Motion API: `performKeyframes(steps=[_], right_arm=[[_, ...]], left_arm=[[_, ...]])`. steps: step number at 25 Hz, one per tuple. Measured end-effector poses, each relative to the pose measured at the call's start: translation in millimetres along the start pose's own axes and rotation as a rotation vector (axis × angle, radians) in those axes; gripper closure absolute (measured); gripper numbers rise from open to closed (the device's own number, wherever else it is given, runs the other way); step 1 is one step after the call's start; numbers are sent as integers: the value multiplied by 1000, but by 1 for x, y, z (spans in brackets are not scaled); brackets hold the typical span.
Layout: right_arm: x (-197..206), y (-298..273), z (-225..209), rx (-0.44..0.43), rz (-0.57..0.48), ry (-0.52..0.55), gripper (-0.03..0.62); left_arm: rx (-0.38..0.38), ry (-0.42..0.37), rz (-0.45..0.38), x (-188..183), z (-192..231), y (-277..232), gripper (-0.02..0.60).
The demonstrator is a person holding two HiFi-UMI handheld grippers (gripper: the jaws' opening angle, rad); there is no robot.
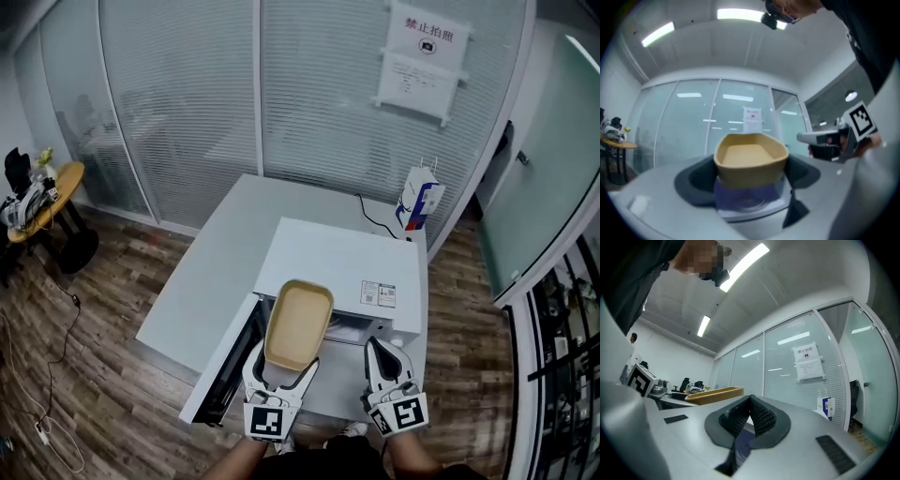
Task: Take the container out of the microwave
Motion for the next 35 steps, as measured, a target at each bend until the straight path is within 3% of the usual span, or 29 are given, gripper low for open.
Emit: performKeyframes(steps=[4, 13, 35], right_arm=[[-12, -7, 2, -9, -28, 6, 600], [-34, -2, 4, 8, -71, 51, 600], [-38, -8, 21, 28, -71, 84, 600]], left_arm=[[62, -25, 1, -13, 0, -12, 130], [87, -27, -37, -31, 1, -15, 130], [37, -21, -76, -39, 12, -1, 129]])
Point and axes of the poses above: the fingertips, and each gripper's own axes: y backward along the fingers, z to its left, x out of its underside, the point moved 6 cm from there along y, backward along the fingers, and after that the axes turned 6 degrees about z, right-handed, at the moved point
